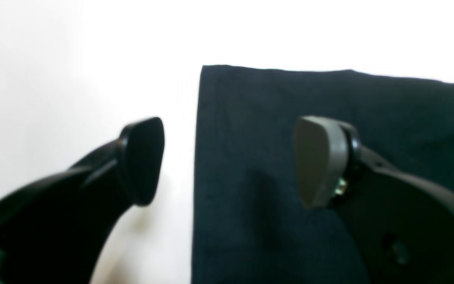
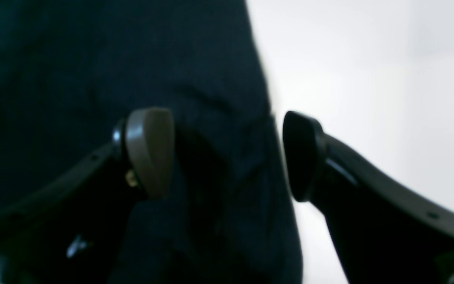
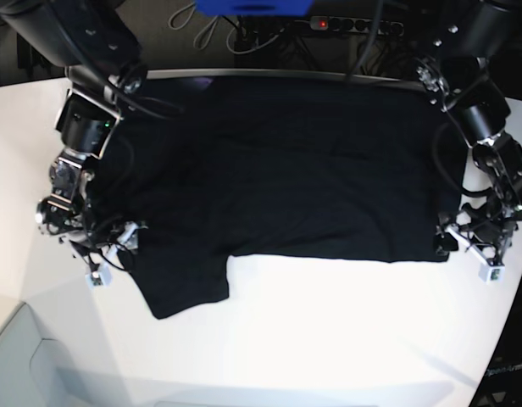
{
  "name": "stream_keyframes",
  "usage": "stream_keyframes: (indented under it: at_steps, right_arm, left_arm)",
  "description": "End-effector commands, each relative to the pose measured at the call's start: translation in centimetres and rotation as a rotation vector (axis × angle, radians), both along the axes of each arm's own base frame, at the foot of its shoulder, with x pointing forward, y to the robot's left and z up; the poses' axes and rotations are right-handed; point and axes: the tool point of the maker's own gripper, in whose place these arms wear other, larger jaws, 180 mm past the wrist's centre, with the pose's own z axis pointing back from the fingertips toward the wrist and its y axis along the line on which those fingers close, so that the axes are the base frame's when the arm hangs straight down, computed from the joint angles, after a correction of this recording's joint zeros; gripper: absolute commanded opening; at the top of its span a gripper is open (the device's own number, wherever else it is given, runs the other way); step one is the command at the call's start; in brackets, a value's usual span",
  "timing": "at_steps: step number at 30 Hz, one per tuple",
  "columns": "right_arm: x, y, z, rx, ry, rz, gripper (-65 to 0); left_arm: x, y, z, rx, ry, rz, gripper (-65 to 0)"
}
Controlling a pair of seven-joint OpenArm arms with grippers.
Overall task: Layout the t-shirt on the table in an organized manner, then fold the t-shirt properly
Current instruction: 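Grasp the shirt corners with both grippers and pull them outward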
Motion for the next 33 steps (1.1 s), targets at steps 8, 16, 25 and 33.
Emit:
stream_keyframes:
  at_steps: [8, 16, 25, 33]
  right_arm:
    - [1.0, -1.0, -0.6, 0.039, -0.038, -0.047, -22.0]
    - [0.2, -0.3, -2.2, 0.063, 0.01, -0.038, -49.0]
    - [0.1, -0.3, -2.3, 0.067, 0.013, -0.041, -50.2]
    - [0.1, -0.3, -2.3, 0.065, 0.014, -0.04, -50.2]
  left_arm:
    - [2.1, 0.7, 0.2, -0.079, -0.082, 0.025, -15.5]
    - [2.8, 0.1, -0.3, -0.122, -0.095, 0.029, -15.5]
    - [2.8, -0.5, -1.7, -0.171, -0.111, 0.042, -15.5]
    - [3.2, 1.7, -3.5, -0.118, -0.091, 0.19, -15.5]
